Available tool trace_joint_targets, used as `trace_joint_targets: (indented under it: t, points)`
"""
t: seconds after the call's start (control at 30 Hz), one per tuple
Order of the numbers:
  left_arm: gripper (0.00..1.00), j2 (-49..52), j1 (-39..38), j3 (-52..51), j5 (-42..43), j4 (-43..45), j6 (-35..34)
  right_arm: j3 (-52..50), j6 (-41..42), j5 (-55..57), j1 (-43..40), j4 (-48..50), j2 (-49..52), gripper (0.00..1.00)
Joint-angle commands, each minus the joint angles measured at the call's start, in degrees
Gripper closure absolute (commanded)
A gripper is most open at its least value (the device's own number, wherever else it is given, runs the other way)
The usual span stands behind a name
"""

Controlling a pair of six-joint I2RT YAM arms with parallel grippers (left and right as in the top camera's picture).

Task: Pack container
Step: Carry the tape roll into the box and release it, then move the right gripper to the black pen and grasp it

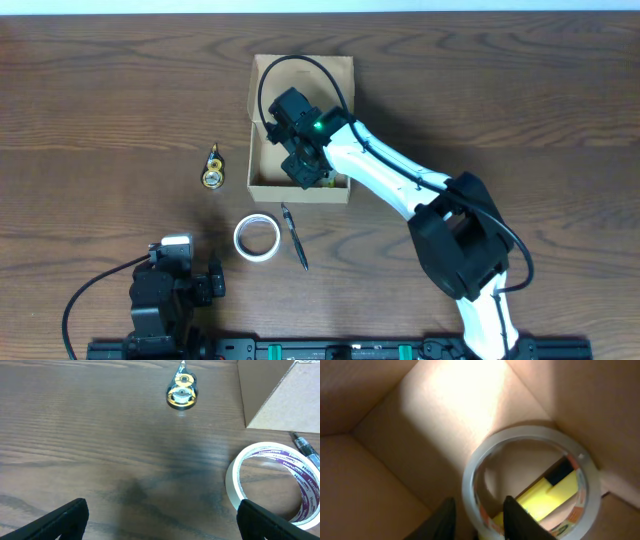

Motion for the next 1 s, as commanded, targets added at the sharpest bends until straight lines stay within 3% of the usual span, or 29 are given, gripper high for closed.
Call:
trace_joint_targets:
  t: [0.0,0.5,0.53,0.73,0.97]
  points:
    - [0.04,-0.28,0.02,-2.54,-0.37,-2.32,0.2,1.03,0.15,0.2,-0.31,0.68,0.94,0.64]
    - [0.05,-0.28,0.02,-2.54,-0.37,-2.32,0.2,5.42,-1.53,3.45,-0.28,1.79,-3.15,0.61]
    - [0.05,-0.28,0.02,-2.54,-0.37,-2.32,0.2,5.9,-1.53,3.45,-0.28,1.57,-3.67,0.57]
    - [0.05,-0.28,0.02,-2.54,-0.37,-2.32,0.2,7.5,-1.29,3.39,-0.13,-2.45,-8.87,0.01]
    - [0.05,-0.28,0.02,-2.54,-0.37,-2.32,0.2,7.48,7.08,-0.9,-0.11,-16.13,-17.49,0.01]
